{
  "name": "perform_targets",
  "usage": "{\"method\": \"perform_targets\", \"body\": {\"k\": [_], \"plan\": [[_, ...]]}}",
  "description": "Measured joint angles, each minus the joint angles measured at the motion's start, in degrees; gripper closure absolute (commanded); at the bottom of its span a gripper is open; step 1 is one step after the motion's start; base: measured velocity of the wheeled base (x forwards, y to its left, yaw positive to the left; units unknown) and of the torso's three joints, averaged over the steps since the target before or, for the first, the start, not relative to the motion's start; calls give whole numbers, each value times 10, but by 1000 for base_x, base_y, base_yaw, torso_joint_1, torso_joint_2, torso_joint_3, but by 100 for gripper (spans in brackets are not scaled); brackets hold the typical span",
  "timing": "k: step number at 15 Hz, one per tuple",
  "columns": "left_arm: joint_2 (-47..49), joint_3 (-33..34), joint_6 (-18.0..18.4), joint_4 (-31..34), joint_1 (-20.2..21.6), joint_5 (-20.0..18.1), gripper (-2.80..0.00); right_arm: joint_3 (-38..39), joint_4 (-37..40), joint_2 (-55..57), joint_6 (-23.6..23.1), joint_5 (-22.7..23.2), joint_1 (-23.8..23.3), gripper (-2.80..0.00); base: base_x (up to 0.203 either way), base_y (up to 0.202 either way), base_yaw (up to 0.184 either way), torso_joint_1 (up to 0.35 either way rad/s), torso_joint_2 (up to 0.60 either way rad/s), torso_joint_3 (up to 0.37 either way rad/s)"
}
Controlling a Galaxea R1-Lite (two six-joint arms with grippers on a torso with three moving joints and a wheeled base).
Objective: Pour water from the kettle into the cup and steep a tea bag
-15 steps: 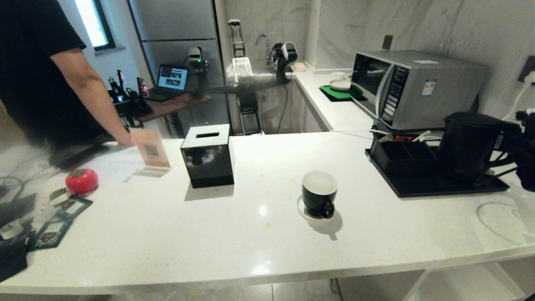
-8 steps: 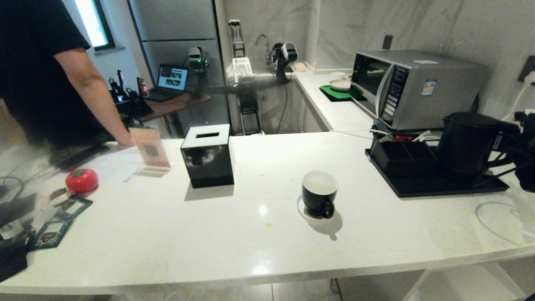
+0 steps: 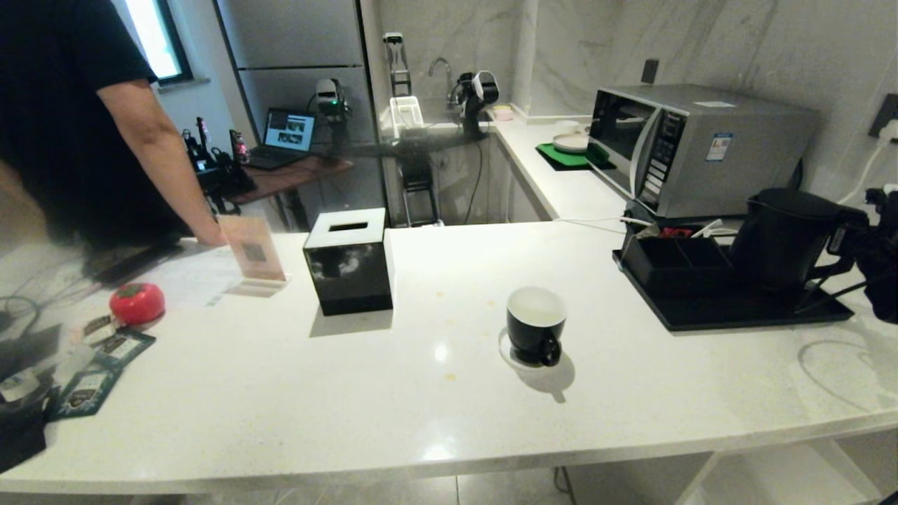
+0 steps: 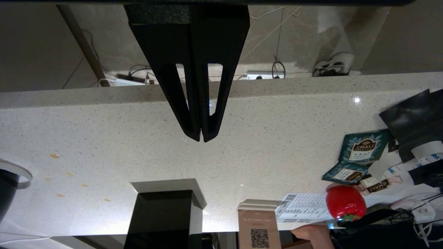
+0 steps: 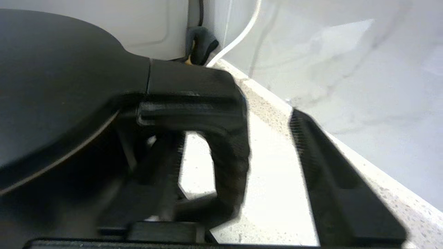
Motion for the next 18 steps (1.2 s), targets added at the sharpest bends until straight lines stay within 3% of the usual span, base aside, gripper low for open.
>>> {"method": "perform_targets", "body": {"k": [7, 18], "plan": [[0, 0, 0, 0, 0, 0, 0, 23, -11, -6, -1, -4, 2, -280, 0, 0, 0, 0, 0, 0], [0, 0, 0, 0, 0, 0, 0, 132, -68, -39, -4, -3, 1, -280, 0, 0, 0, 0, 0, 0]]}}
